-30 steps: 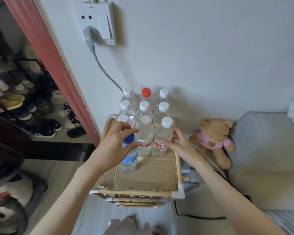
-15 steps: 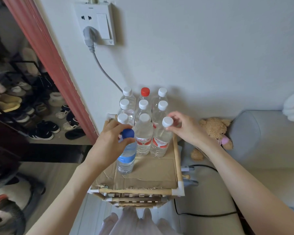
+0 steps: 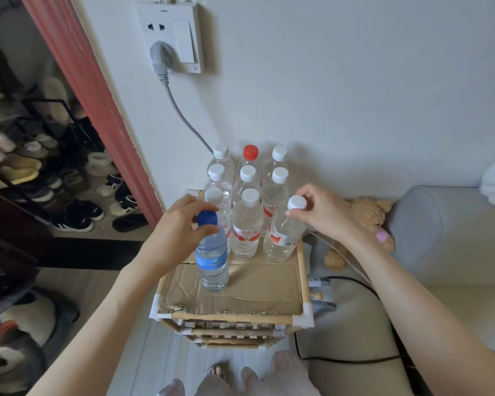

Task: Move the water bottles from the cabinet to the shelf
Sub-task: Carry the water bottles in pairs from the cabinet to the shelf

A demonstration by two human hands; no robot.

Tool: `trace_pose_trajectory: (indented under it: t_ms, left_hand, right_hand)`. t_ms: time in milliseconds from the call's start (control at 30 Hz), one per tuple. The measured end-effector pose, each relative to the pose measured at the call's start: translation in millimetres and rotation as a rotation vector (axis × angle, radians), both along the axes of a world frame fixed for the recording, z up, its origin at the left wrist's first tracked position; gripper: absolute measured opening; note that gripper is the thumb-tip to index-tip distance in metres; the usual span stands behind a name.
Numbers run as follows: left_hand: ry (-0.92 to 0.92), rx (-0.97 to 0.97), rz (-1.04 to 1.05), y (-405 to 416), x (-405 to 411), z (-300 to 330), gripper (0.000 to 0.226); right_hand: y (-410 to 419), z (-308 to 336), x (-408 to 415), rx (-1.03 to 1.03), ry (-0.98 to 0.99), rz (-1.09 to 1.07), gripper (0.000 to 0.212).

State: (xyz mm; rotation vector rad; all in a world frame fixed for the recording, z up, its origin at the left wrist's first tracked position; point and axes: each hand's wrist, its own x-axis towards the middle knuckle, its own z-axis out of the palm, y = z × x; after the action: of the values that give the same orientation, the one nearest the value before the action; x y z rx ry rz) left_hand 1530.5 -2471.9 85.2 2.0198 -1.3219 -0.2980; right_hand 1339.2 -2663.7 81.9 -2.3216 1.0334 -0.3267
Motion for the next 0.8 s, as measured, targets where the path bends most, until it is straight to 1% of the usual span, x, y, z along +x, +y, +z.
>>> trace_pose_trajectory:
  t_ms: [67, 133, 233, 300, 367, 400, 467, 533, 600, 667, 733, 800]
  left_hand:
    - [0.032, -0.021, 0.036, -3, -5, -1, 0.032]
    - [0.037, -0.017, 0.012, -6, -8, -2, 0.035]
    - [0.039, 0.041, -0.135, -4, -5, -2, 0.041]
    - [0.060, 0.073, -0.191, 0, 0, -1, 0.043]
    - [0.064, 0.067, -0.135, 3, 4, 0, 0.041]
    - [0.062, 0.058, -0.081, 2, 3, 1, 0.039]
    - [0.053, 0.024, 0.022, 0, -2, 2, 0.035]
    - [0.058, -0.012, 0.063, -2, -8, 0, 0.035]
    - [0.070, -0.019, 0.037, -1, -11, -2, 0.037]
    - [0.111, 0.000, -0.033, 1, -10, -2, 0.041]
    - [0.141, 0.028, -0.059, 3, -8, -2, 0.042]
    - [0.161, 0.026, -0.025, 3, -8, -3, 0.040]
  right_hand:
    - [1, 1, 3, -0.006, 0.001, -0.036, 0.038]
    - [4, -1, 4, 0.015, -0.009, -0.018, 0.039]
    - [8, -1, -3, 0.091, 0.032, 0.075, 0.045]
    - [7, -1, -10, 0.089, 0.014, 0.107, 0.039]
    - [6, -2, -11, 0.051, -0.026, 0.068, 0.027]
    - [7, -4, -9, 0.021, -0.030, 0.028, 0.025]
    - [11, -6, -2, -0.067, -0.001, -0.054, 0.036]
    - [16, -9, 5, -0.137, 0.013, -0.075, 0.046]
    - [18, -15, 7, -0.116, -0.001, -0.002, 0.046]
    - [16, -19, 2, -0.056, -0.016, 0.093, 0.048]
    - [12, -21, -3, -0.031, -0.044, 0.107, 0.042]
    - [10, -20, -5, -0.046, -0.037, 0.082, 0.035]
